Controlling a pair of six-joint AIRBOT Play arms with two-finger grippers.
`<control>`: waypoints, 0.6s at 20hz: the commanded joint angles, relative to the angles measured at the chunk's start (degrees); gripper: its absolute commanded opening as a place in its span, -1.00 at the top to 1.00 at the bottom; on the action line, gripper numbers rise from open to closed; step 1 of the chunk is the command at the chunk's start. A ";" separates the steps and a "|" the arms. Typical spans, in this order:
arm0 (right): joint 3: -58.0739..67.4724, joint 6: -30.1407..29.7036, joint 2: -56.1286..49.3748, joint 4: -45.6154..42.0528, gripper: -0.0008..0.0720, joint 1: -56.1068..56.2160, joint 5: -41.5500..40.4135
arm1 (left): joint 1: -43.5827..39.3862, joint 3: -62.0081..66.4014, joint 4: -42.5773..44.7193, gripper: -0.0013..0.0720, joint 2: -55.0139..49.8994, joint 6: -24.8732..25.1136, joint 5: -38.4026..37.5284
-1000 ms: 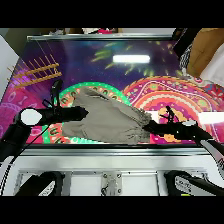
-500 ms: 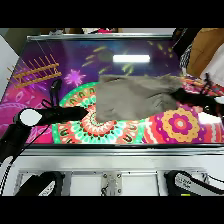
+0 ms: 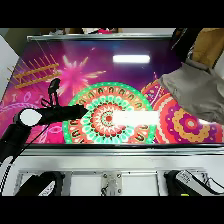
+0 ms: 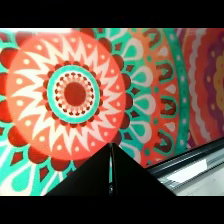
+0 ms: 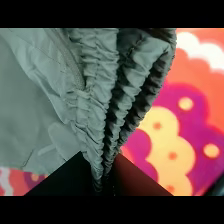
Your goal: Fold the clothes and pants, and hang the long-sleeved shirts on hangers.
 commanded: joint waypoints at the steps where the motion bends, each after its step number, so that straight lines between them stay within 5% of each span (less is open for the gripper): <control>1: -7.96 12.50 6.25 -13.49 0.93 -2.84 4.00 | -0.04 0.02 0.00 0.93 0.04 -0.28 0.37; 4: -20.65 19.17 13.92 -13.31 0.93 -2.54 3.96 | -0.04 0.02 0.02 0.94 0.04 -0.26 -0.26; 8: -25.20 18.12 17.20 -12.90 0.91 -2.19 7.89 | -0.04 0.02 0.04 0.93 0.04 -0.26 -0.24; 9: -25.20 16.50 17.22 -12.90 0.77 -2.21 9.05 | -0.04 0.02 0.09 0.93 0.04 -0.24 -0.24; 11: -24.83 11.96 17.22 -12.96 -0.81 -2.27 10.93 | -0.04 0.02 0.07 0.93 0.04 -0.24 -0.24; 12: -23.67 9.46 17.25 -13.49 -0.91 -2.34 11.39 | -0.04 0.02 0.07 0.93 0.04 -0.24 -0.26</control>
